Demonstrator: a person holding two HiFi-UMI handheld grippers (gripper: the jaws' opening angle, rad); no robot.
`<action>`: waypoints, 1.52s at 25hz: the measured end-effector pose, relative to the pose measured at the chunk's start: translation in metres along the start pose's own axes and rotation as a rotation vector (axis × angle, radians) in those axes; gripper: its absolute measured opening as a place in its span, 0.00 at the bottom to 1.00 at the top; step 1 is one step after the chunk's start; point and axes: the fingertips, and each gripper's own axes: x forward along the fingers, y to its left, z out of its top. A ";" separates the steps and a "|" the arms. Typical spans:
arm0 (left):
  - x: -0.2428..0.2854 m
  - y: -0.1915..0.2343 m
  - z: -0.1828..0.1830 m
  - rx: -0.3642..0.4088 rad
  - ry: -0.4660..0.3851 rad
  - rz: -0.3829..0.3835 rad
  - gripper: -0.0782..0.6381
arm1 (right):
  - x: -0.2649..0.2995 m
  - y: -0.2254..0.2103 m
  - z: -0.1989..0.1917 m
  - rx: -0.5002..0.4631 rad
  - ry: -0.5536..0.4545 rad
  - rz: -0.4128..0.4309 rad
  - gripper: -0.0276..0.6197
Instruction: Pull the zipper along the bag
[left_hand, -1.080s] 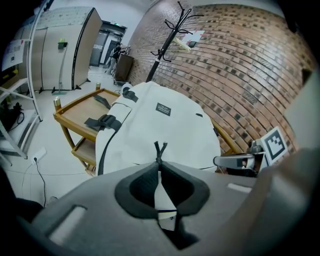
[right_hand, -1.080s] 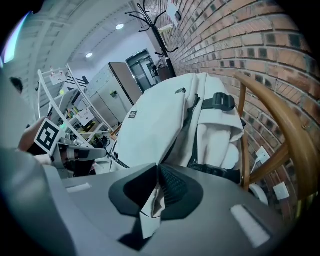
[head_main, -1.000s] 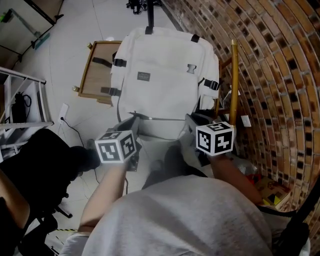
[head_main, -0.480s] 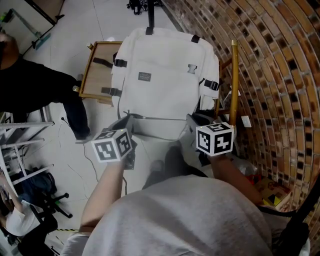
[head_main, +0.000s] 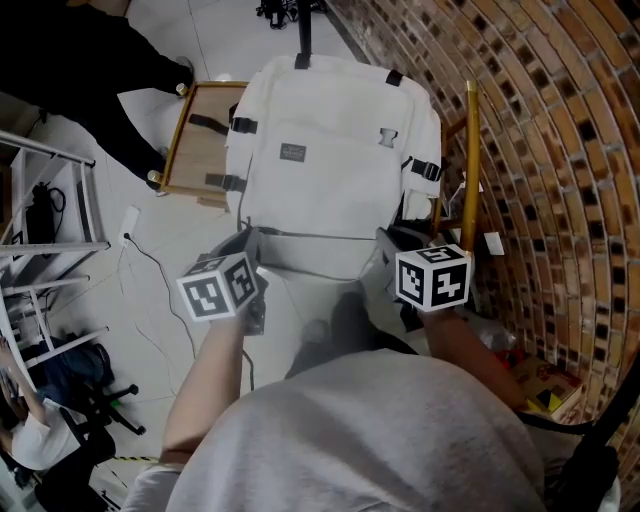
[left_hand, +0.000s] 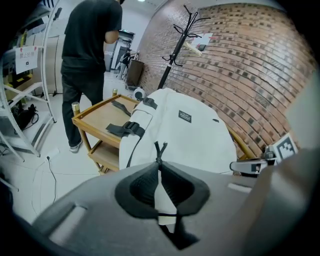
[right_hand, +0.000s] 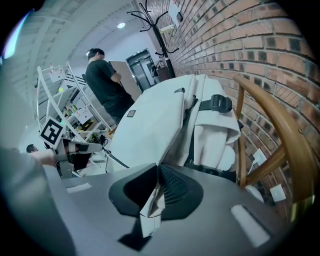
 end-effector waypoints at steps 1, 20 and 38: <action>0.000 0.002 0.000 -0.003 -0.002 0.004 0.14 | 0.000 0.000 0.000 -0.001 0.000 -0.001 0.07; -0.008 0.030 0.011 -0.052 -0.051 0.065 0.14 | 0.000 -0.003 0.001 0.007 -0.004 -0.022 0.07; 0.002 0.018 0.002 -0.046 0.008 -0.032 0.15 | 0.003 -0.011 0.004 0.000 0.028 -0.048 0.19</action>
